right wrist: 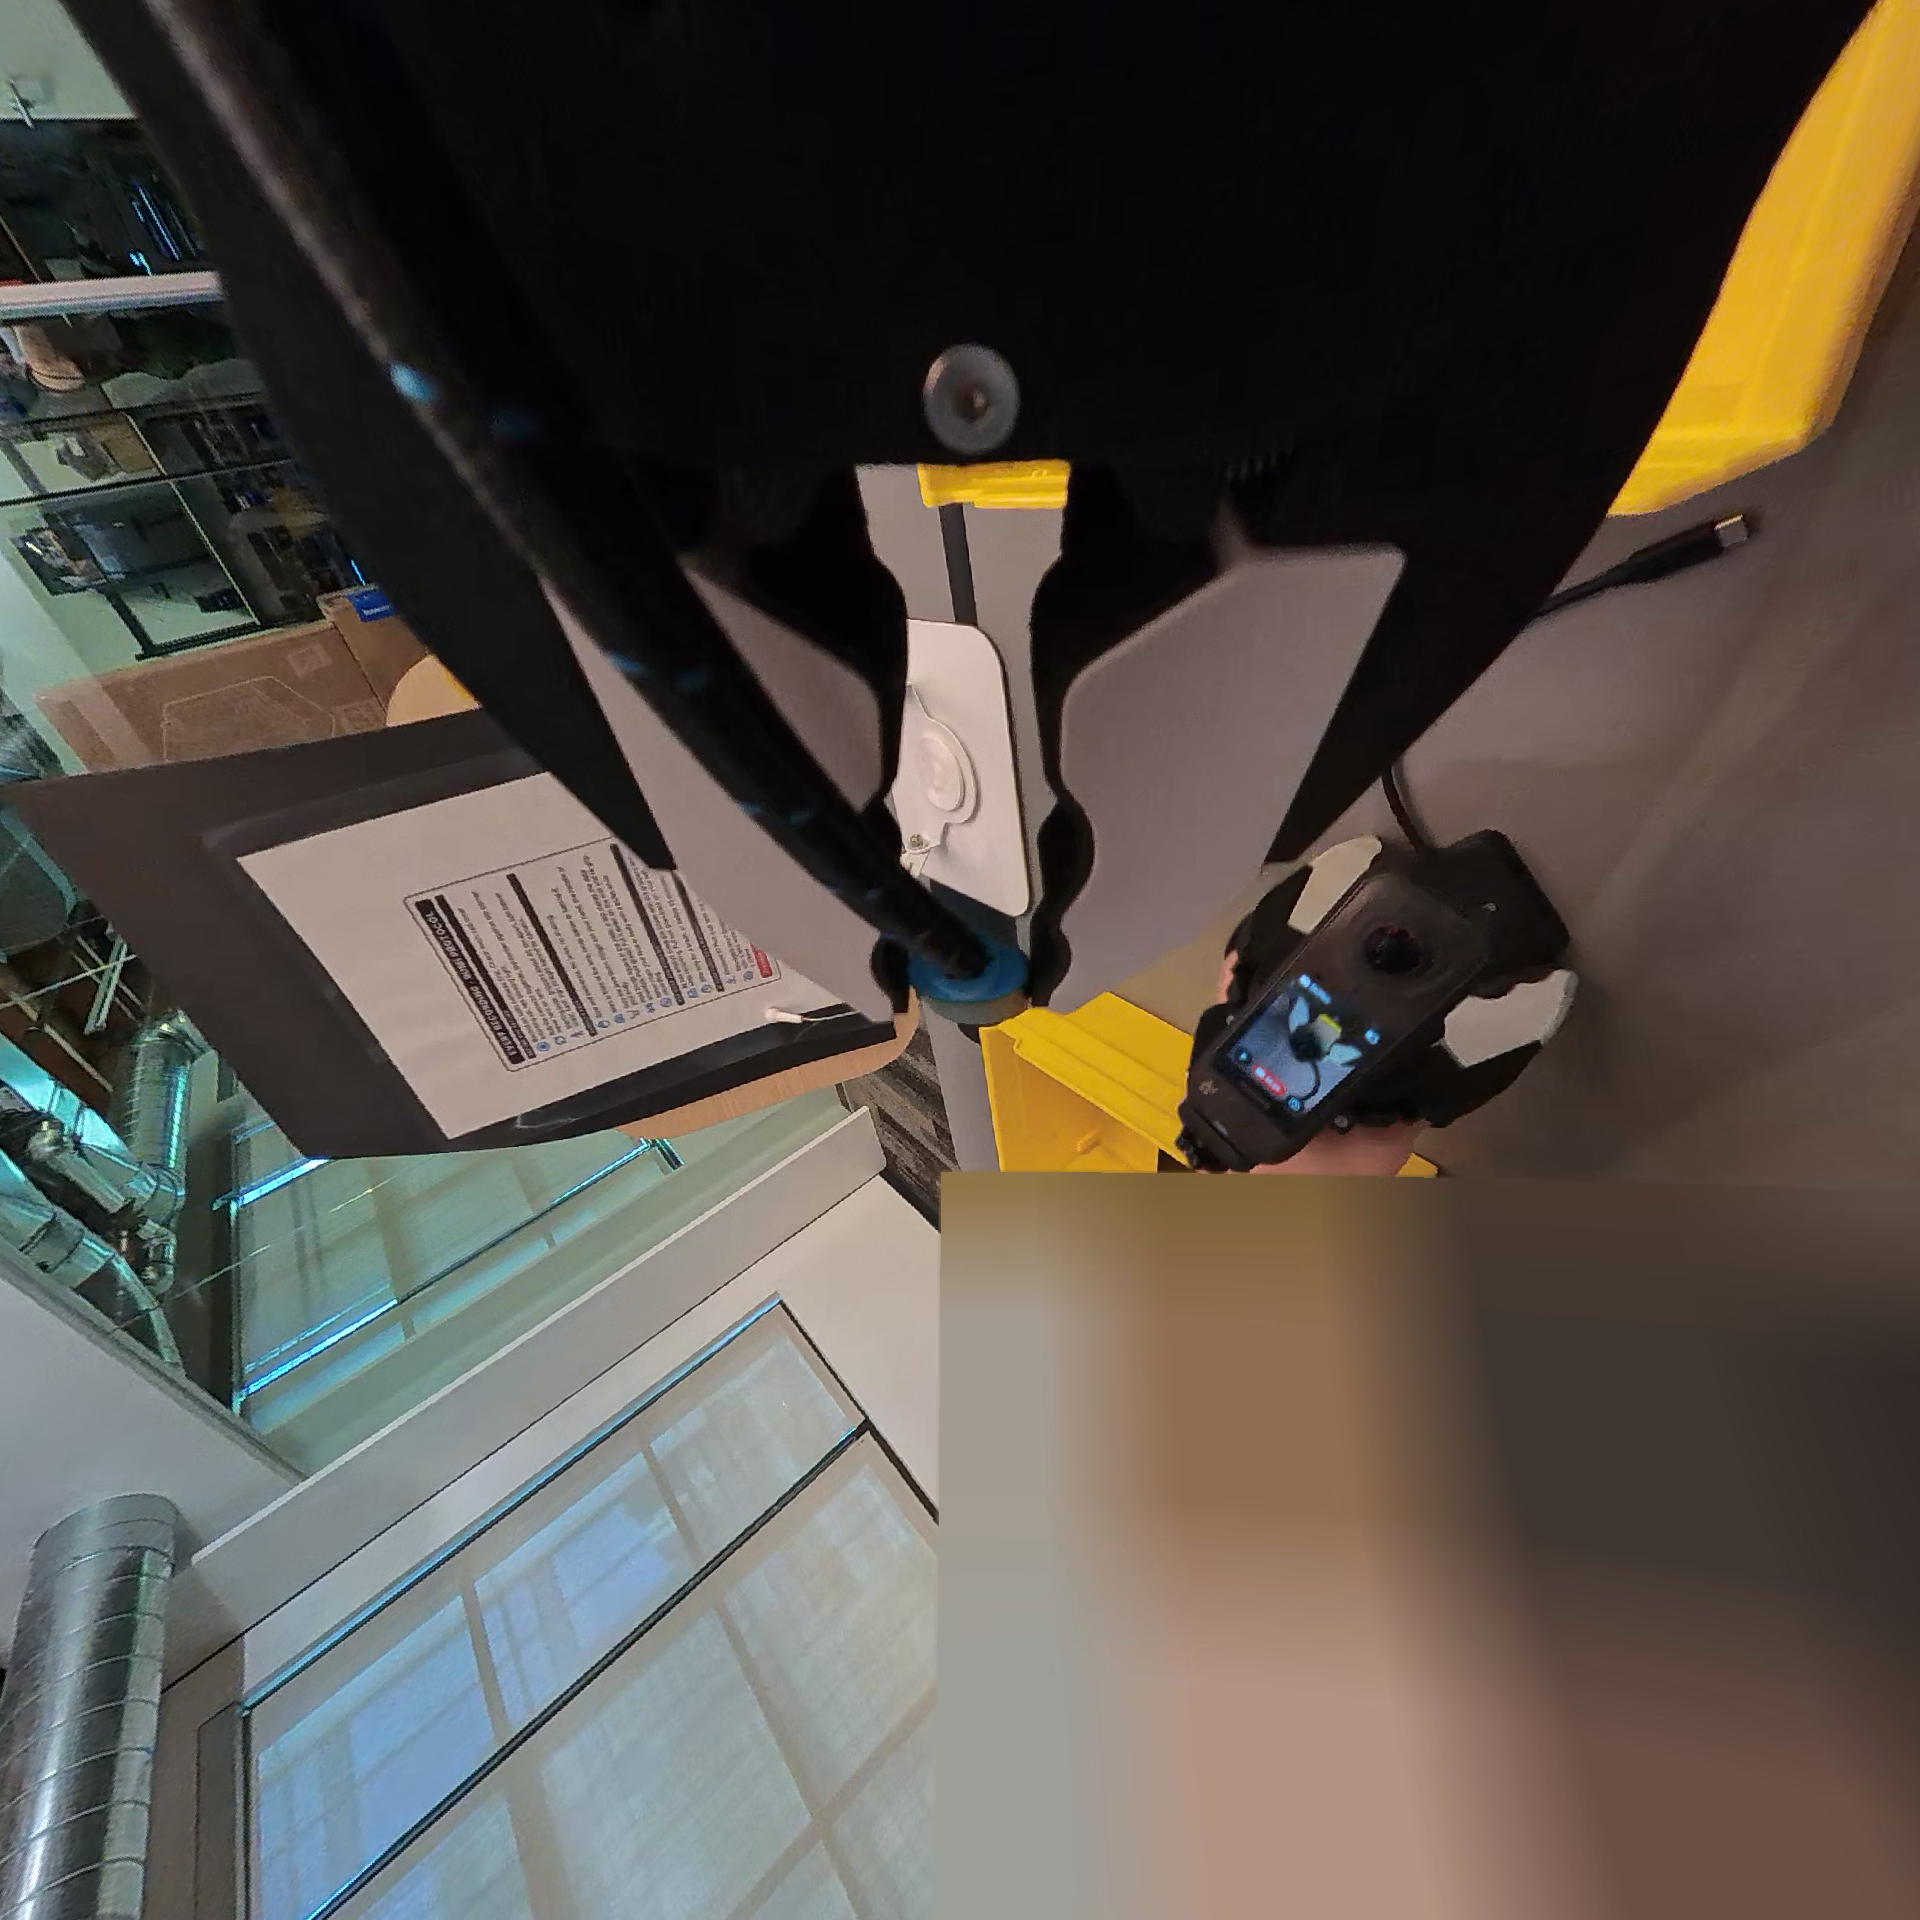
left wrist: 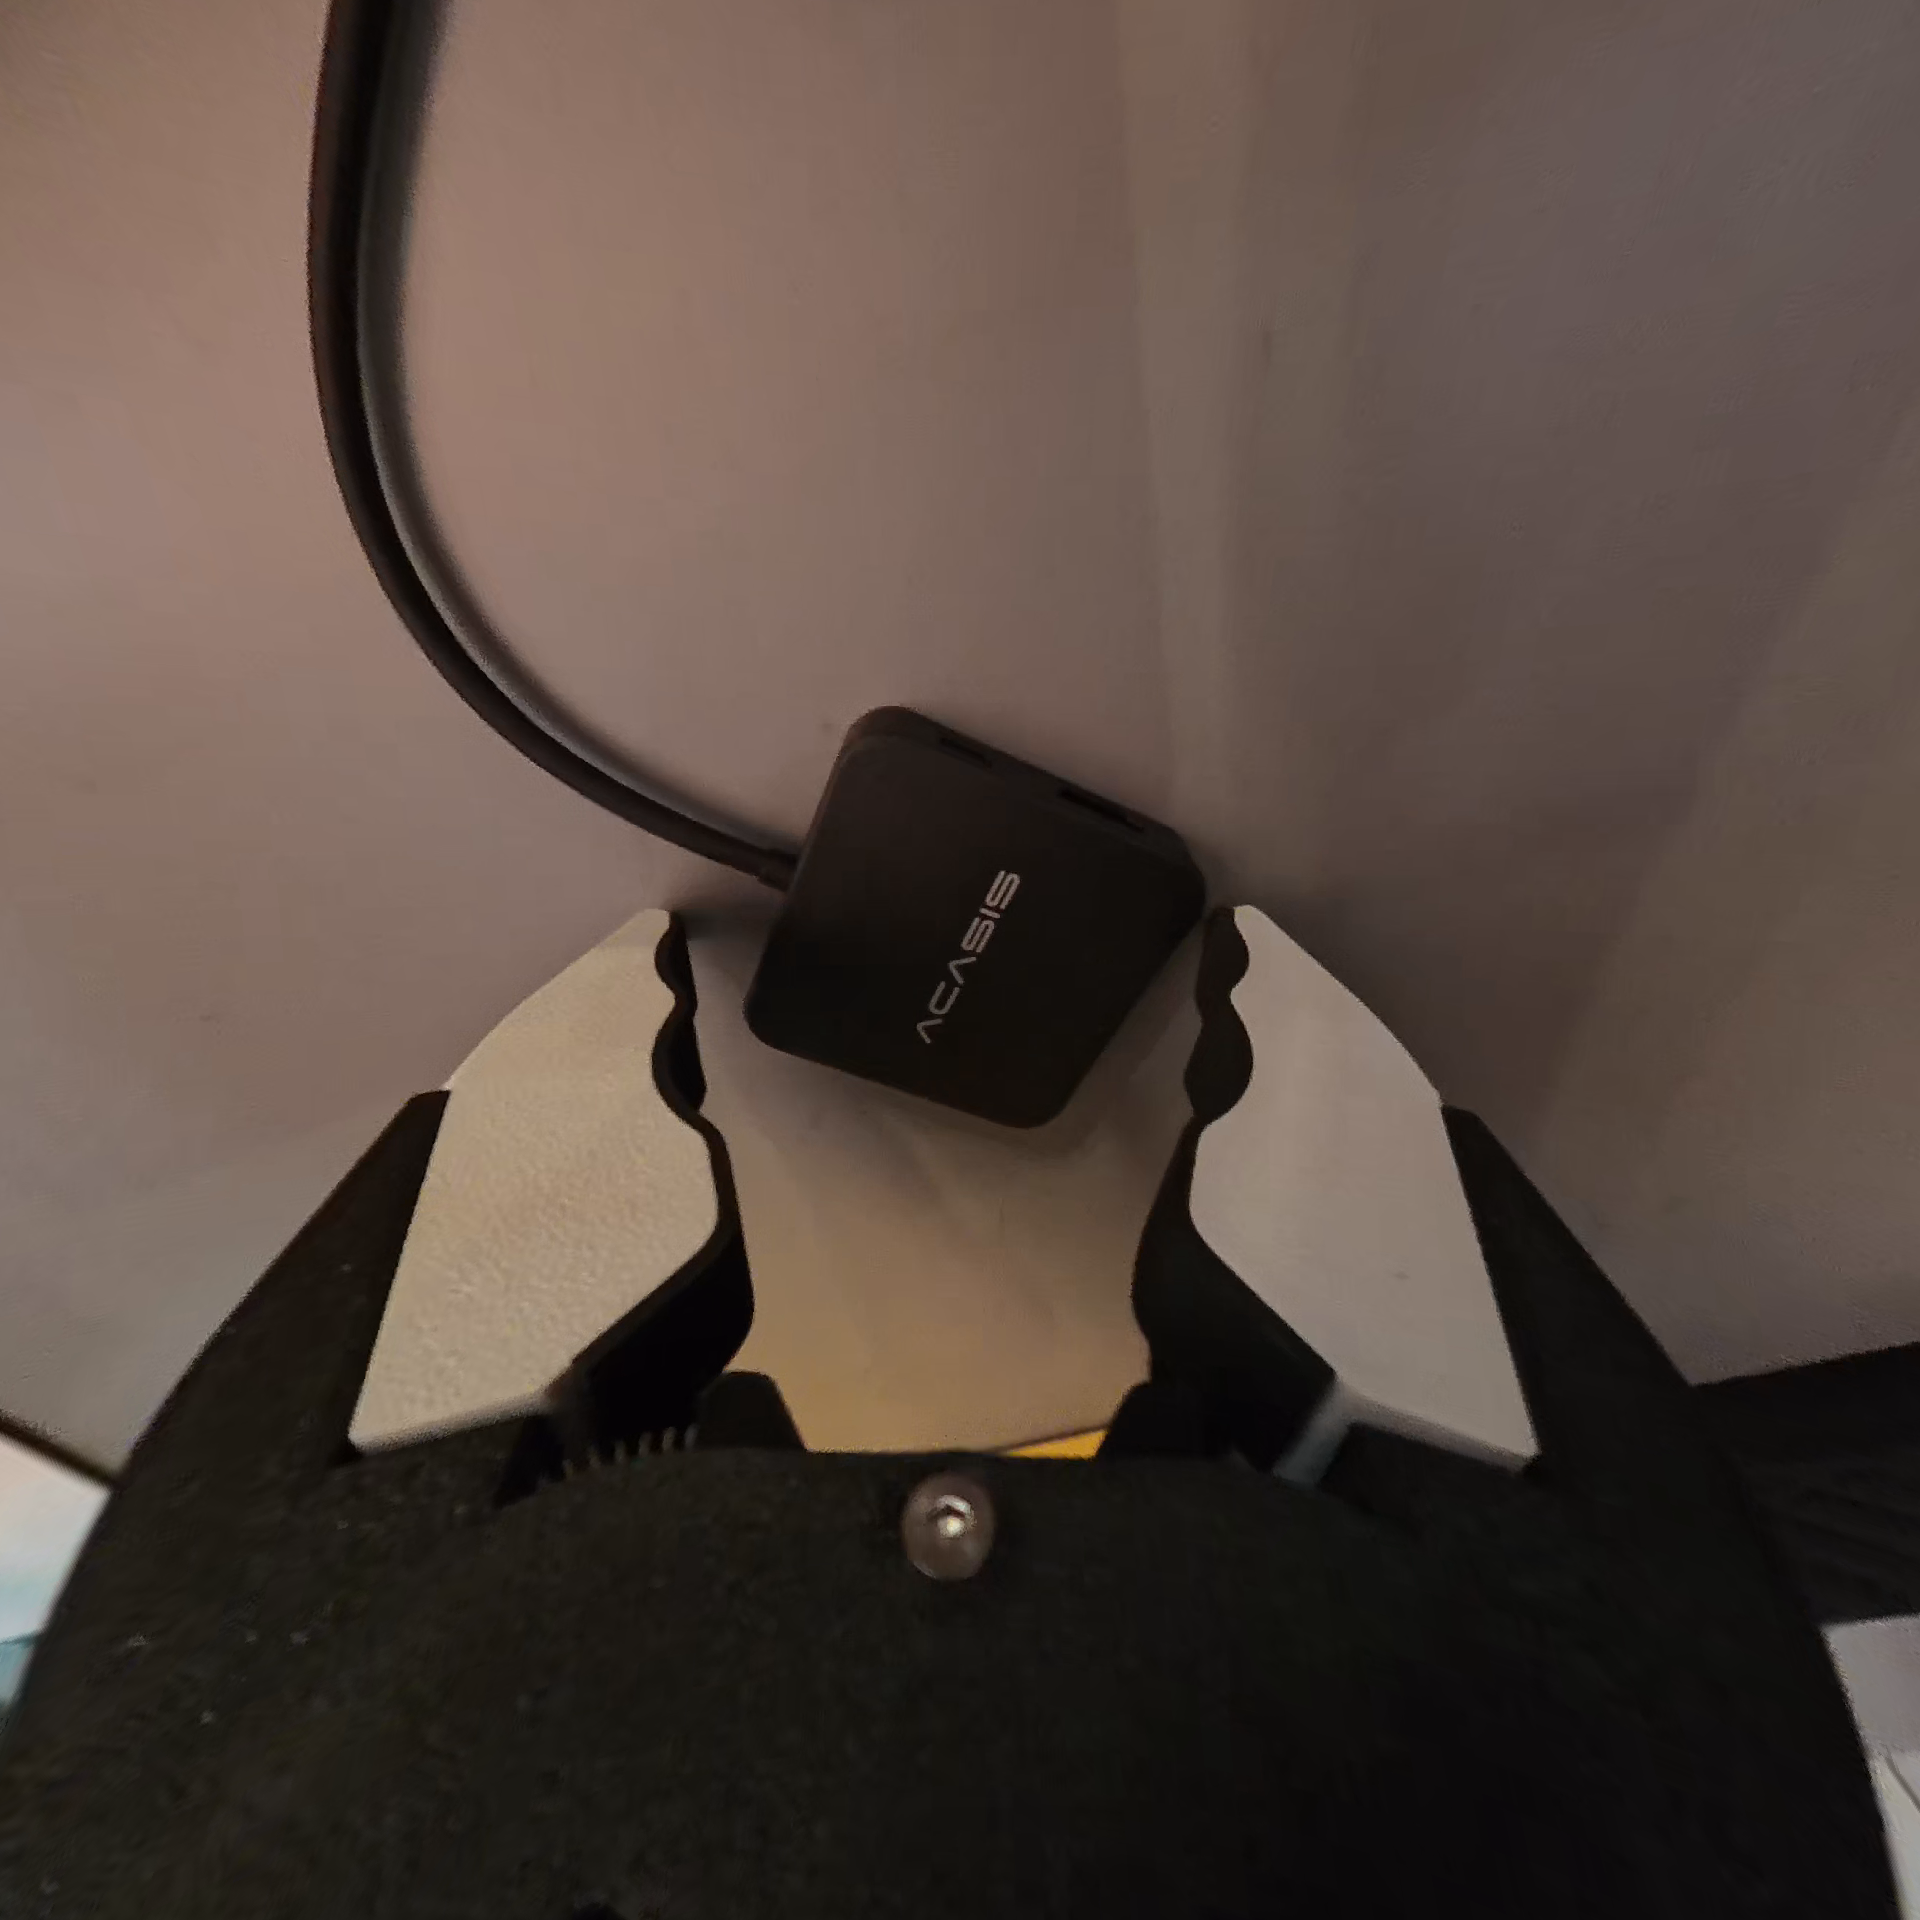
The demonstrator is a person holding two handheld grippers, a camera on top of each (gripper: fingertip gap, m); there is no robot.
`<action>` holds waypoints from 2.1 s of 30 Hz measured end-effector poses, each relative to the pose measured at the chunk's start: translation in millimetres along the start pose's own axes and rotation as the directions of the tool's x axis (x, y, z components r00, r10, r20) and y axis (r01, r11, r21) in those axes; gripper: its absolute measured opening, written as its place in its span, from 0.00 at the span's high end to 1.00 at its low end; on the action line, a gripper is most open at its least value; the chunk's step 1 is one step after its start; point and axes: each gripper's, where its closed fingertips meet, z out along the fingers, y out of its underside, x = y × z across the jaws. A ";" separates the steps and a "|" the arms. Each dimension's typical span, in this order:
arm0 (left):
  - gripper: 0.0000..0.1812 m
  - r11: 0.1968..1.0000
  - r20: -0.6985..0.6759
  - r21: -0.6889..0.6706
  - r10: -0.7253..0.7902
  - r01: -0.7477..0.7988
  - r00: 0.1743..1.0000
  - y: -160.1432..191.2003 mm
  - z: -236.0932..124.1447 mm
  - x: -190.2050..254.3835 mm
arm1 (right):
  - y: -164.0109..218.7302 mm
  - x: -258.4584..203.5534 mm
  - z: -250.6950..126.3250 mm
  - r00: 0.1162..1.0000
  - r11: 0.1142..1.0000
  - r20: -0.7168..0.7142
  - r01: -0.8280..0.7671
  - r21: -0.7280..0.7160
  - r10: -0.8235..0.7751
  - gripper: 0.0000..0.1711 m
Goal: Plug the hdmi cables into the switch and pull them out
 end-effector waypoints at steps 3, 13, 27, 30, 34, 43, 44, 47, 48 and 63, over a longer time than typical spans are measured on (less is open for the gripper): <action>0.46 1.000 0.001 0.008 -0.016 0.016 1.000 -0.8 0.6 1.8 | 2.5 -0.6 2.5 1.000 1.000 0.003 0.005 -0.014 -0.005 0.87; 0.58 0.999 0.001 -0.016 -0.052 0.052 0.999 -3.4 -2.3 -1.1 | 2.8 1.1 0.7 1.000 1.000 -0.002 -0.003 -0.006 0.003 0.87; 0.59 0.987 0.114 -0.119 -0.099 0.112 0.989 4.2 -7.9 -5.5 | -2.2 4.7 -7.8 1.000 1.000 -0.020 0.000 0.018 0.000 0.87; 0.59 0.987 0.221 -0.106 -0.098 0.124 0.970 5.9 -15.8 -10.1 | -4.0 6.3 -10.6 1.000 0.999 -0.025 -0.004 0.032 0.005 0.87; 0.59 0.991 0.449 -0.051 -0.090 0.126 0.889 6.8 -37.4 -26.5 | -3.8 7.4 -12.2 1.000 1.000 -0.031 -0.003 0.031 0.004 0.87; 0.59 0.984 0.909 0.031 -0.099 0.173 0.404 29.9 -132.1 -60.5 | -5.5 17.3 -2.4 0.995 0.999 -0.089 -0.039 0.029 0.041 0.87; 0.60 0.985 0.938 0.017 -0.076 0.174 0.339 32.8 -145.1 -62.8 | -5.6 19.0 0.9 0.994 0.999 -0.101 -0.046 0.028 0.048 0.87; 0.60 0.983 0.987 0.025 -0.053 0.180 0.151 39.3 -186.8 -67.5 | -9.2 21.2 13.4 0.989 0.997 -0.125 -0.073 0.032 0.076 0.87; 0.60 0.983 0.991 0.060 -0.079 0.175 0.108 39.9 -199.3 -68.1 | -11.5 20.4 18.6 0.988 0.996 -0.126 -0.086 0.037 0.090 0.86; 0.60 0.939 0.839 0.332 -0.337 -0.089 -0.428 16.5 -338.2 -56.4 | -59.2 27.5 46.9 0.919 0.944 -0.283 -0.203 0.260 0.275 0.87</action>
